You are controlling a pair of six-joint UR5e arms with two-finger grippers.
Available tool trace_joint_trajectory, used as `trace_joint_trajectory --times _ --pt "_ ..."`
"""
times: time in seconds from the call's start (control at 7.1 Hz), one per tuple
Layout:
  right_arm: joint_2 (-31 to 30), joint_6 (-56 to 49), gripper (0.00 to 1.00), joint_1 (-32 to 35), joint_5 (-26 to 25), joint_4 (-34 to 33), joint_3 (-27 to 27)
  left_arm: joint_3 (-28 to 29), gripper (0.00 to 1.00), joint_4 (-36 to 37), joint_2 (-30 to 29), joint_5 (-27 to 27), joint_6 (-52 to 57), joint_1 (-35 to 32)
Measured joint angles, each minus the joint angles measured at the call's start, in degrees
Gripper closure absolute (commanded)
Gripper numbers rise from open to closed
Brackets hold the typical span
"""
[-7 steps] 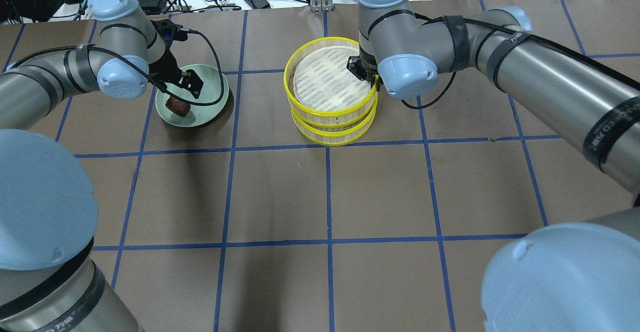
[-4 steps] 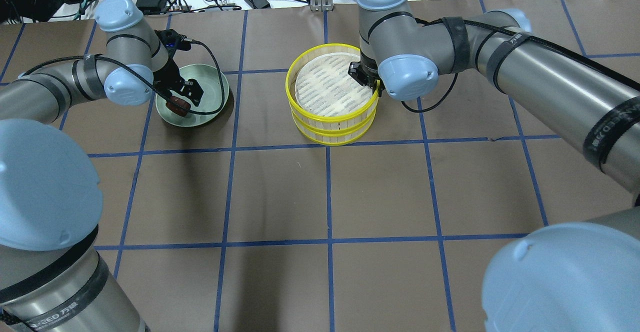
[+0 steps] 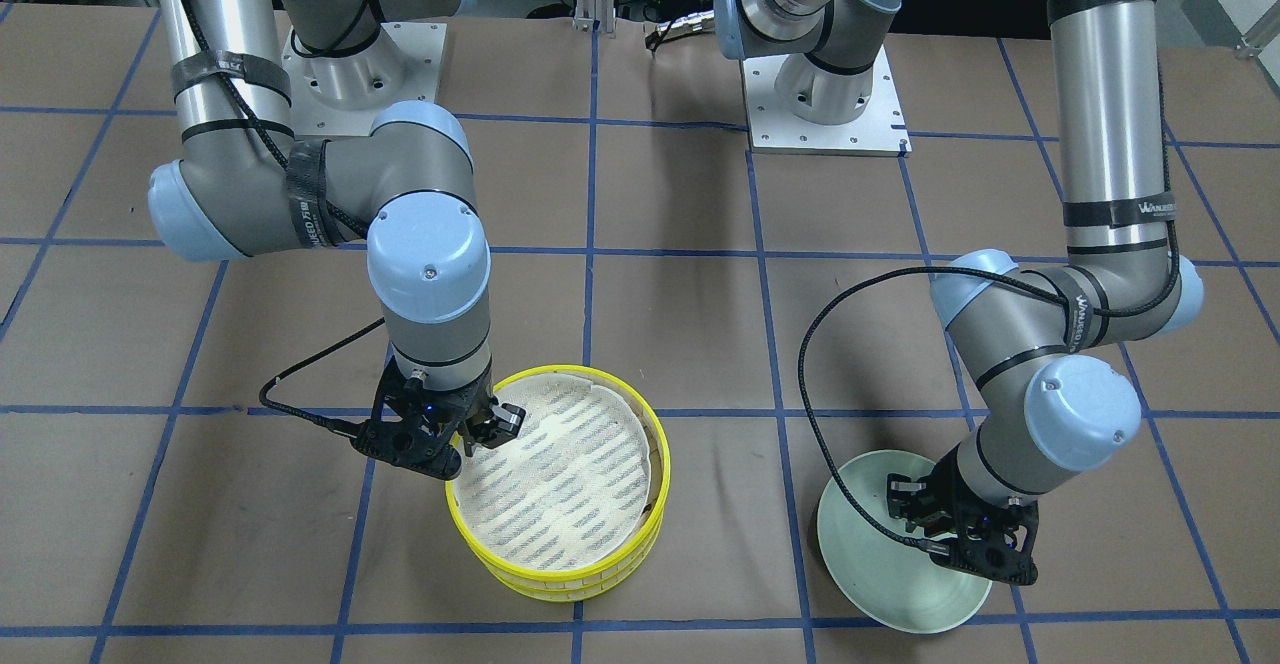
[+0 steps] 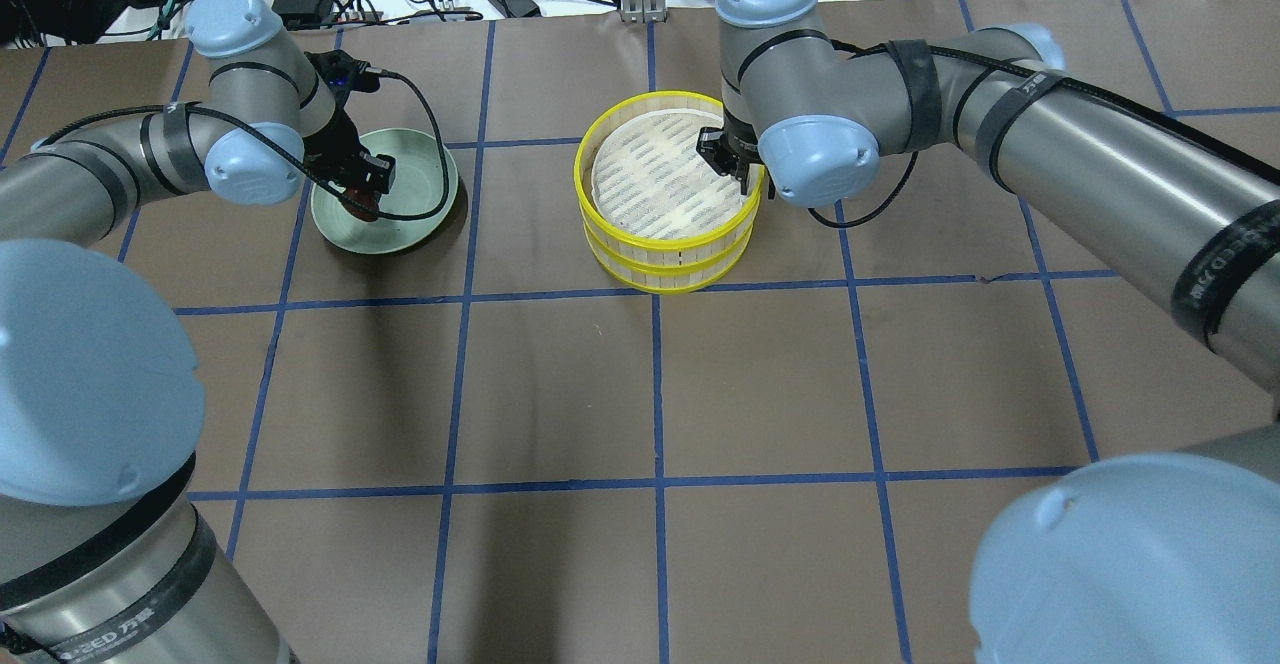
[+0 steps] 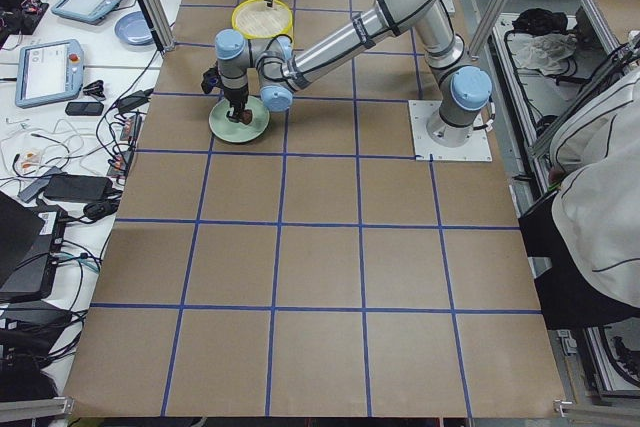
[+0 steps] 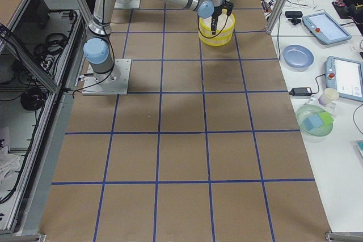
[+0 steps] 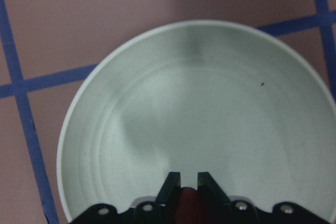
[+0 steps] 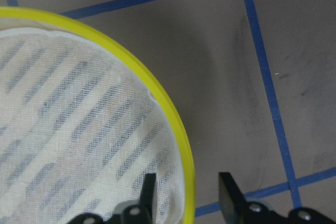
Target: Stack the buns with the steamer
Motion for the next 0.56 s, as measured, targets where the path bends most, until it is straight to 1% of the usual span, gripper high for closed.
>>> trace_joint_trajectory --times 0.14,0.28,0.42,0.56 --pt "-2.86 -6.18 0.0 -0.88 0.36 1.71 -0.21 1.14 1.0 -0.8 1.85 -2.09 -5.83 -0.64" --pt "-6.9 -11.41 0.0 -2.03 1.65 5.66 -0.31 2.08 1.0 -1.64 3.65 -4.36 -13.0 -2.12" --pt "-12.26 -16.63 0.0 -3.01 3.37 10.68 -0.36 2.55 1.0 -1.95 5.33 -7.51 -21.56 -4.62" --pt "-17.5 -21.42 0.0 -3.6 3.49 15.21 -0.35 2.72 1.0 -1.83 6.62 -10.96 -30.12 -7.58"
